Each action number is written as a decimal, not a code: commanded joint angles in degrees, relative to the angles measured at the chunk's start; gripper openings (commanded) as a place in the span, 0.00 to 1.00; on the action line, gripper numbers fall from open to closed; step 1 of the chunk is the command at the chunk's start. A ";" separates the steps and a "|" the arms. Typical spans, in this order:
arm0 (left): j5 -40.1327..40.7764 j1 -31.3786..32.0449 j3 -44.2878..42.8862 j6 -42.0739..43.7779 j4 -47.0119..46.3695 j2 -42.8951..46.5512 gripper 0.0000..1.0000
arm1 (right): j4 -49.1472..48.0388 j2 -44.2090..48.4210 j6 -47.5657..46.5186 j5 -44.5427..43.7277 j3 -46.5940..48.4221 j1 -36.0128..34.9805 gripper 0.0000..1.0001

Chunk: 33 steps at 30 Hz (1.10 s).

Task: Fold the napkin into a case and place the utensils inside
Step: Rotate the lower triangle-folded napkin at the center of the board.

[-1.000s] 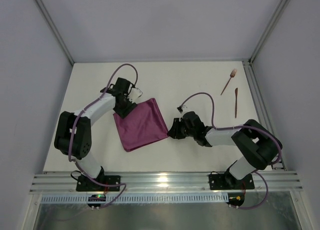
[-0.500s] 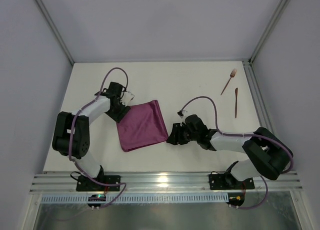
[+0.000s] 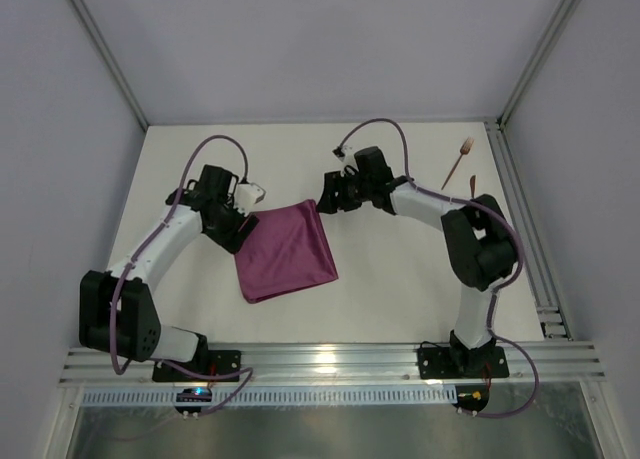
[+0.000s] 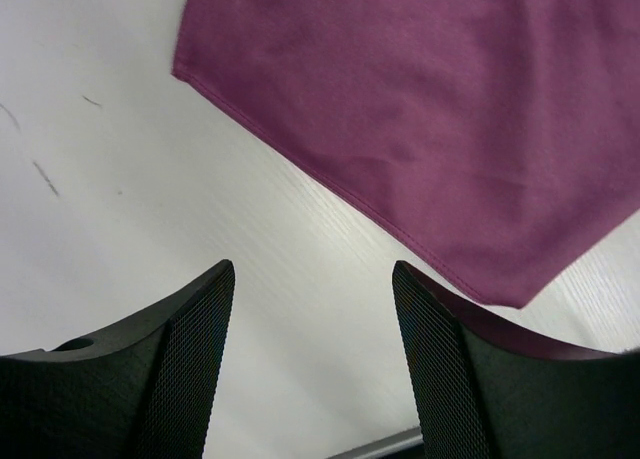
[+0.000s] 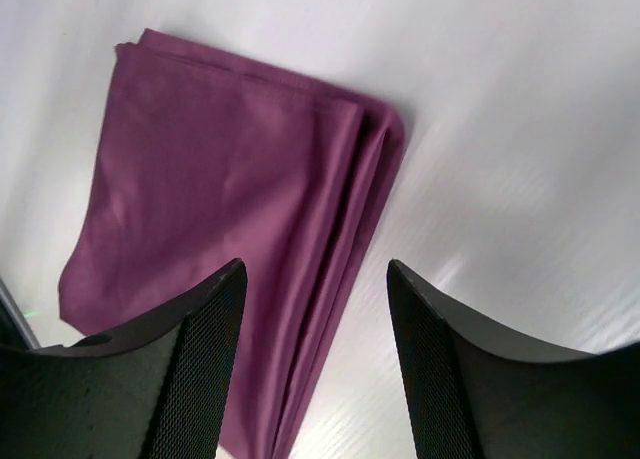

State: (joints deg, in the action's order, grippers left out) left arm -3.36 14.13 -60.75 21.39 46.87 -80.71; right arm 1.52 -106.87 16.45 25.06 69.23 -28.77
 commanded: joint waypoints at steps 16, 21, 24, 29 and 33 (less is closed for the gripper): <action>-4.29 2.31 8.02 0.50 6.83 10.13 0.68 | 10.17 -21.71 -1.08 5.70 22.00 0.47 0.63; -3.68 2.31 7.84 0.59 6.57 10.39 0.68 | 8.50 -22.68 1.57 5.26 22.35 0.47 0.62; -3.50 2.31 7.84 0.67 6.74 10.74 0.68 | 9.99 -23.56 2.45 5.70 24.02 0.39 0.58; -2.71 2.31 7.84 1.02 7.00 11.71 0.68 | 12.63 -24.44 2.63 6.14 24.81 0.12 0.54; -2.10 2.31 7.93 1.55 7.18 12.33 0.68 | 12.99 -25.14 2.80 7.02 24.46 -1.28 0.54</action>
State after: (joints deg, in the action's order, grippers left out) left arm -6.02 16.38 -52.01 21.78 53.80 -70.24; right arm 10.59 -129.67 18.59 31.88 93.12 -28.32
